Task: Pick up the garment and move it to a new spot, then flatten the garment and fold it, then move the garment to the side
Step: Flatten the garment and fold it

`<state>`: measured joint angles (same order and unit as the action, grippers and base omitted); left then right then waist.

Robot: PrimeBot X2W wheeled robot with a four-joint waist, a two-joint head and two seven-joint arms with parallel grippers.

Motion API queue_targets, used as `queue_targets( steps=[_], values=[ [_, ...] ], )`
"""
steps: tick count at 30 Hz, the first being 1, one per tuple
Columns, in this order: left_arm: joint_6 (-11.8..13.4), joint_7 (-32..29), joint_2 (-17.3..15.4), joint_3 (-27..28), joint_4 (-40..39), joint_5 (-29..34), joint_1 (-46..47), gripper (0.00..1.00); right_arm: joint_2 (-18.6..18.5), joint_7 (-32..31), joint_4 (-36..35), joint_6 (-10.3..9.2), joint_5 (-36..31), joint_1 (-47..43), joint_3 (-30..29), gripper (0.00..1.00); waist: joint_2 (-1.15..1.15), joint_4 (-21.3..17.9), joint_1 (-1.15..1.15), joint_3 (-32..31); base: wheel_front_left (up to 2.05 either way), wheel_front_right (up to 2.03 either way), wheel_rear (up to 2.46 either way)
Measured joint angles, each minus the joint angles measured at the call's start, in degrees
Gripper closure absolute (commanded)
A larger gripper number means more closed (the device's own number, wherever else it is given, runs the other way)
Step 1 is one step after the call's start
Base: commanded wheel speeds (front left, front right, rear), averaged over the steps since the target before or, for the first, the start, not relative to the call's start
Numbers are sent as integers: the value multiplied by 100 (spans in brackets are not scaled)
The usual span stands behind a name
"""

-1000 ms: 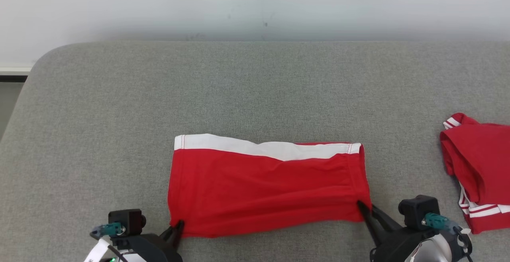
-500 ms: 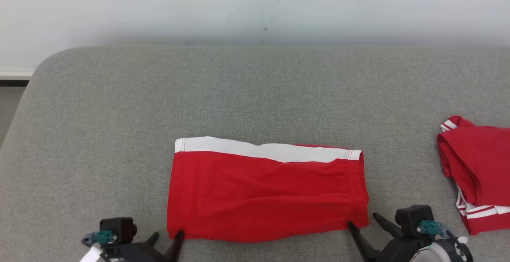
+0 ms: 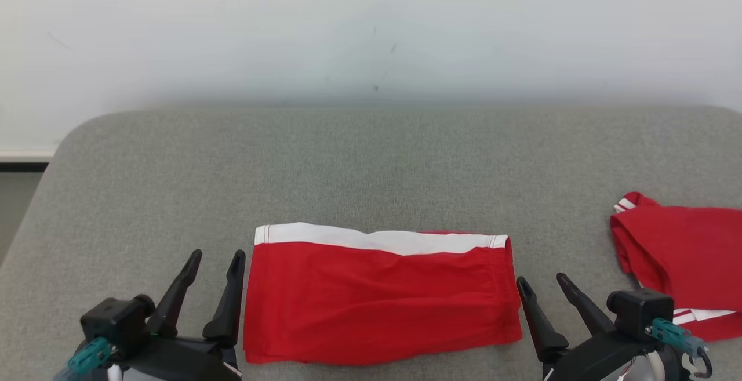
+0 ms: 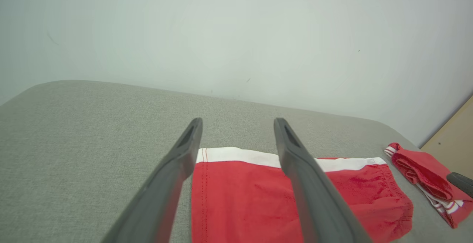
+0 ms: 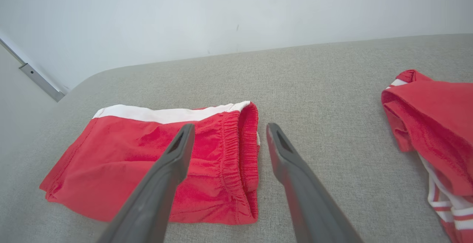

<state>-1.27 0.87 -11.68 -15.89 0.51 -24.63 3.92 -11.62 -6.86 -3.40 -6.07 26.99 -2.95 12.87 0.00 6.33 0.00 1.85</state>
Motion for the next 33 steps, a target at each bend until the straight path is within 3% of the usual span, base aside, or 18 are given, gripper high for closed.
queue_targets(
  steps=[8,19,33],
  values=[
    [178,444,-60,204,22,140,-398,0,260,611,7,-51,66,-72,-335,0,0,-98,-1,-300,0,0,0],
    [225,522,-175,240,43,141,-725,0,261,1147,123,-98,45,-322,-915,0,0,-399,0,-418,0,0,0],
    [225,437,-171,127,7,157,-732,0,234,1131,127,-99,7,-365,-853,0,0,-350,0,-347,0,0,0]
  ],
)
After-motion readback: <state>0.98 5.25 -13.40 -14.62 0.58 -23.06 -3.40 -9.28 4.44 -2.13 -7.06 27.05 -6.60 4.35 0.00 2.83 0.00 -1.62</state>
